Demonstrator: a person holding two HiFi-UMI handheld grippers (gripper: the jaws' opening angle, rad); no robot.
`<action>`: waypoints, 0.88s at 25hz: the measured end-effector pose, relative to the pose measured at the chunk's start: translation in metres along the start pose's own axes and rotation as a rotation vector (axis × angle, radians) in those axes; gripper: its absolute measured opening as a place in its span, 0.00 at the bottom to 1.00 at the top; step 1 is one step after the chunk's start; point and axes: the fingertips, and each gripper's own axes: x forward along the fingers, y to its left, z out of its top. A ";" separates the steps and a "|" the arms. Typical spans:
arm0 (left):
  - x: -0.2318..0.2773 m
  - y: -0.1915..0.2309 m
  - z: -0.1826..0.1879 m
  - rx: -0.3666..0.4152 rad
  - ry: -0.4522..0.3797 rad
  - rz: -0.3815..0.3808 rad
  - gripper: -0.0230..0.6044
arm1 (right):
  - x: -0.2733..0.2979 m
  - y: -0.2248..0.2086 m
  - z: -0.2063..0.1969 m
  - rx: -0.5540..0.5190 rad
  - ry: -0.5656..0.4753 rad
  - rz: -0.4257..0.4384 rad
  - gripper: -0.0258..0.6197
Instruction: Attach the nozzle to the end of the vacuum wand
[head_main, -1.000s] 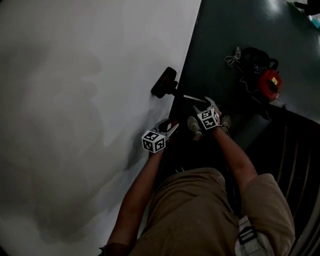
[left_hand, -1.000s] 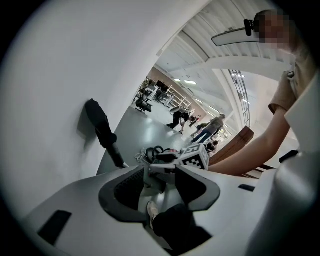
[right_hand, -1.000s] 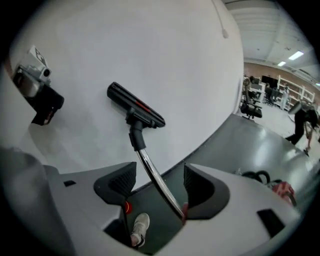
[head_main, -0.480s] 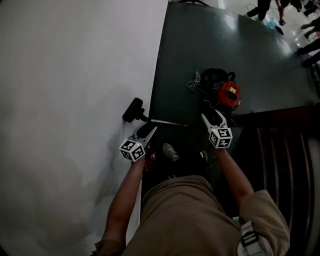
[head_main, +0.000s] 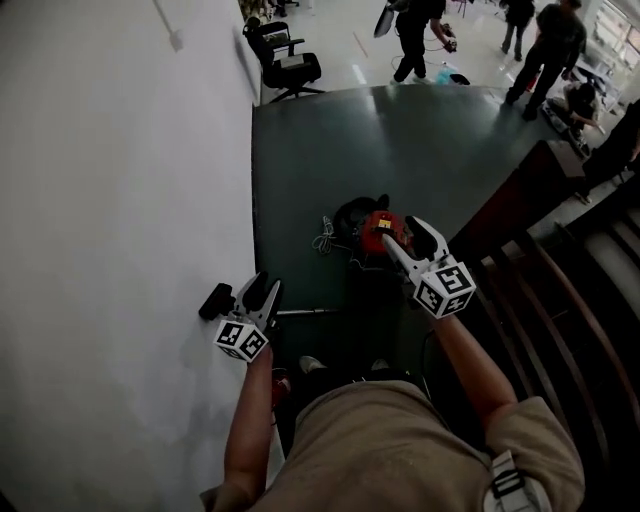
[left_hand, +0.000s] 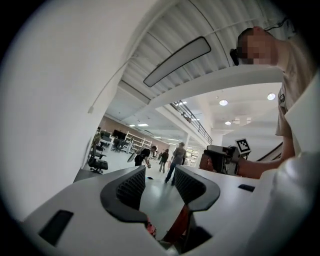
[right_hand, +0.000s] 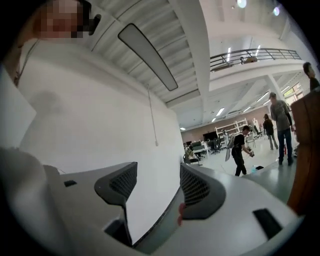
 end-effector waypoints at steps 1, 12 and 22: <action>0.009 -0.016 0.008 0.016 -0.012 -0.011 0.34 | -0.019 -0.010 0.018 -0.002 -0.028 -0.007 0.47; 0.046 -0.158 -0.004 0.232 0.021 -0.118 0.34 | -0.232 -0.122 0.045 -0.007 -0.072 -0.286 0.41; 0.033 -0.179 -0.095 0.210 0.206 -0.130 0.34 | -0.297 -0.165 -0.039 0.049 0.088 -0.418 0.37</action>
